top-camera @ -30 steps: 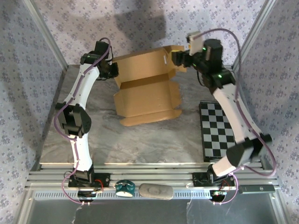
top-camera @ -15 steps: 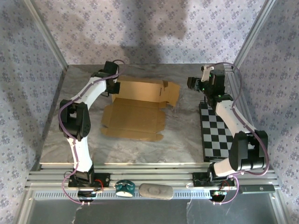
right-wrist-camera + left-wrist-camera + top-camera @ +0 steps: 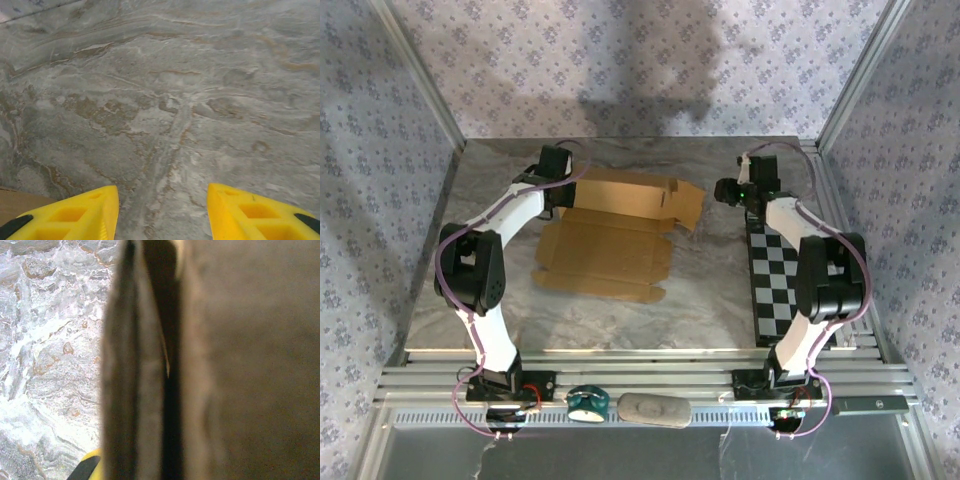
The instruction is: Fold the paper box
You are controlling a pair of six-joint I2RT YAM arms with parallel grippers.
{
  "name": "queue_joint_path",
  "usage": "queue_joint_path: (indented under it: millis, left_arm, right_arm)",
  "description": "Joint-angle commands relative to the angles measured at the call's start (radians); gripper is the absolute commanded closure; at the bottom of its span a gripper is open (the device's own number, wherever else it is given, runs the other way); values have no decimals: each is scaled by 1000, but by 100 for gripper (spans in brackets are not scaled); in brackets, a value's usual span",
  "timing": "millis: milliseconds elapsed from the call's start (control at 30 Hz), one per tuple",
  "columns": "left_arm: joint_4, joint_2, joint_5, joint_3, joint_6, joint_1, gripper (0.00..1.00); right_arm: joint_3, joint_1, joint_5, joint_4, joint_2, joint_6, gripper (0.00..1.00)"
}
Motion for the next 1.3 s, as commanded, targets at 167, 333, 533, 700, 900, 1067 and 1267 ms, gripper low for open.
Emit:
queue_joint_path:
  millis: [167,333,533,700,900,1067,1267]
  left_arm:
    - [28,-47,2,-49,17,23,100]
    - [-8,-31,106,-37,-9,60,100]
    - [-8,-24,146,-39,28,73,100]
    - [27,-35,147,-69,37,82,100]
    - [64,-35,178,-90,52,93,100]
    - [85,-28,197,-89,63,99,100]
    - [86,-4,211,-65,75,105,100]
  right_arm:
    - [31,64,-98,-15,42,-21,50]
    - [-83,85,-146,111,-4,-53,49]
    - [-159,115,-196,226,-34,-129,45]
    - [-170,148,-205,283,-34,-198,42]
    - [-174,165,-204,300,-30,-277,41]
    - [-143,168,-227,274,-10,-339,41]
    - [-86,173,-301,207,14,-428,40]
